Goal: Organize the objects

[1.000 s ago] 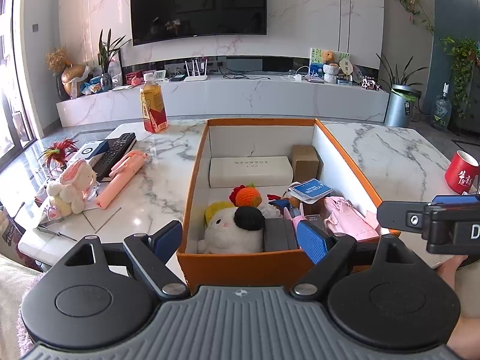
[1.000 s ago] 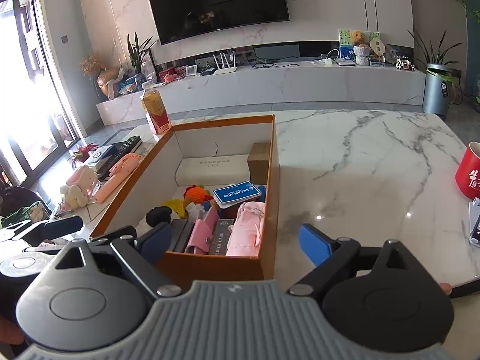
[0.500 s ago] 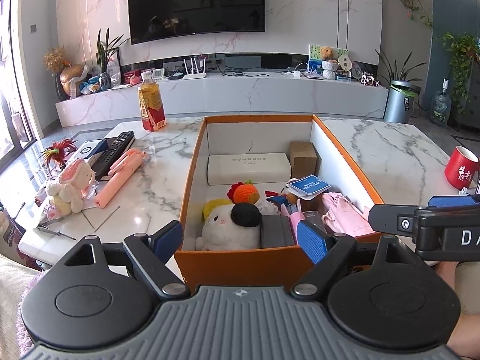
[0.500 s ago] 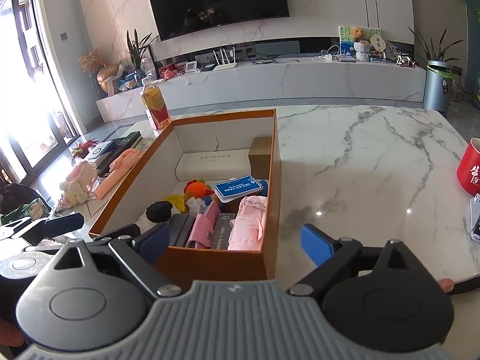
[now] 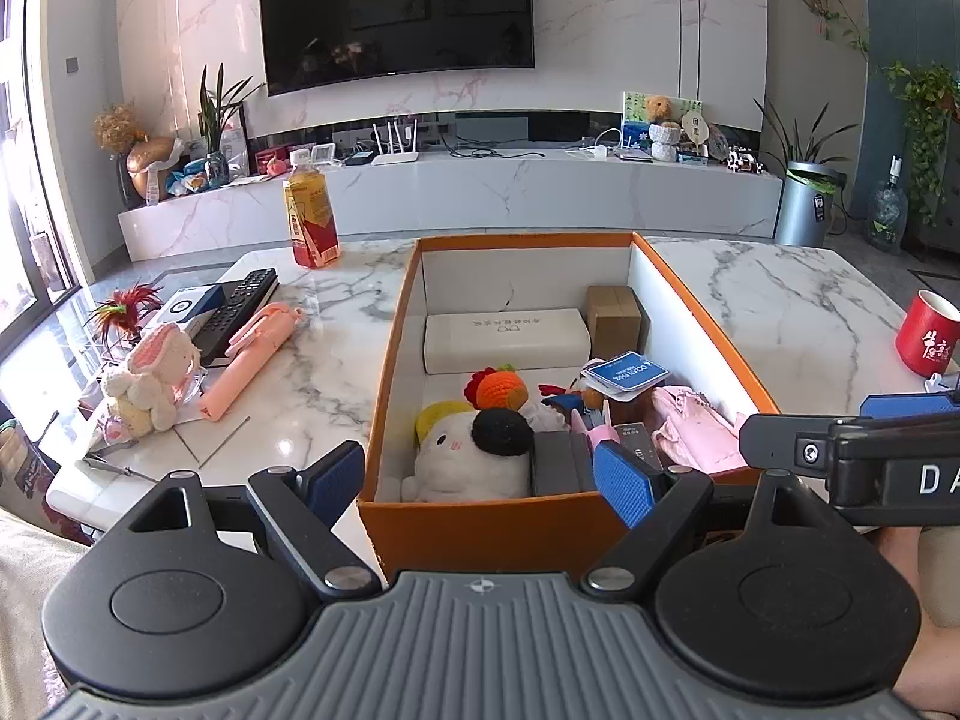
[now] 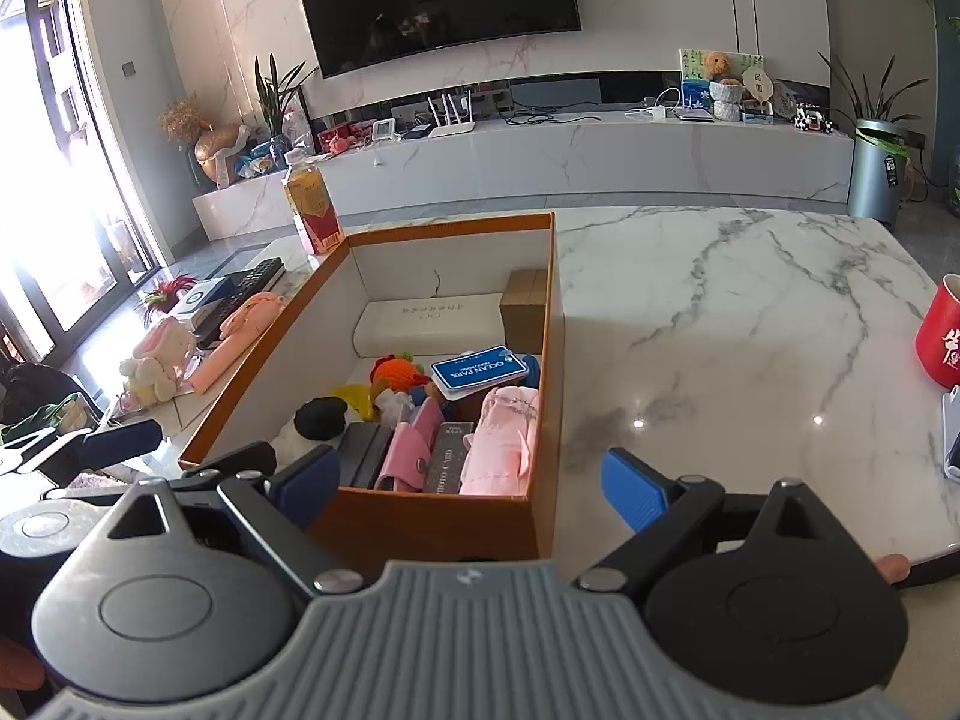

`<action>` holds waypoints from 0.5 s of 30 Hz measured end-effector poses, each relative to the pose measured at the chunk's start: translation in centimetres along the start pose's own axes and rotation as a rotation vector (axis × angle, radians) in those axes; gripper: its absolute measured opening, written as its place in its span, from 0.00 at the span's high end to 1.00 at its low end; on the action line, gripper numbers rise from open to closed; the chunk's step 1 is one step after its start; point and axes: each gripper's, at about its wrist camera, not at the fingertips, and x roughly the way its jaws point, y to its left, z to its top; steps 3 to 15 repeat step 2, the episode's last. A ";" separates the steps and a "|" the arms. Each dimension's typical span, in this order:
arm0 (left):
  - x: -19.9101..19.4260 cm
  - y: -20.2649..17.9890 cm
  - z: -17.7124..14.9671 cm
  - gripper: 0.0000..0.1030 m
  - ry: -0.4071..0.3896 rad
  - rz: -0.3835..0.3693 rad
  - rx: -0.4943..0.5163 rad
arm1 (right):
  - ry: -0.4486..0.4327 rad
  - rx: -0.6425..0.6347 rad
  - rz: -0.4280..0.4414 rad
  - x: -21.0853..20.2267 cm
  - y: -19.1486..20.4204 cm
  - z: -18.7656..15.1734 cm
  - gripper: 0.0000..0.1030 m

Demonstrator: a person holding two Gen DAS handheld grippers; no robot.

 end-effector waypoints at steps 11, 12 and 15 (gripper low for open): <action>0.0 0.0 0.0 0.04 0.002 0.002 -0.004 | 0.001 -0.001 -0.001 0.0 0.0 -0.1 0.08; 0.0 0.0 0.0 0.04 0.002 0.002 -0.004 | 0.001 -0.001 -0.001 0.0 0.0 -0.1 0.08; 0.0 0.0 0.0 0.04 0.002 0.002 -0.004 | 0.001 -0.001 -0.001 0.0 0.0 -0.1 0.08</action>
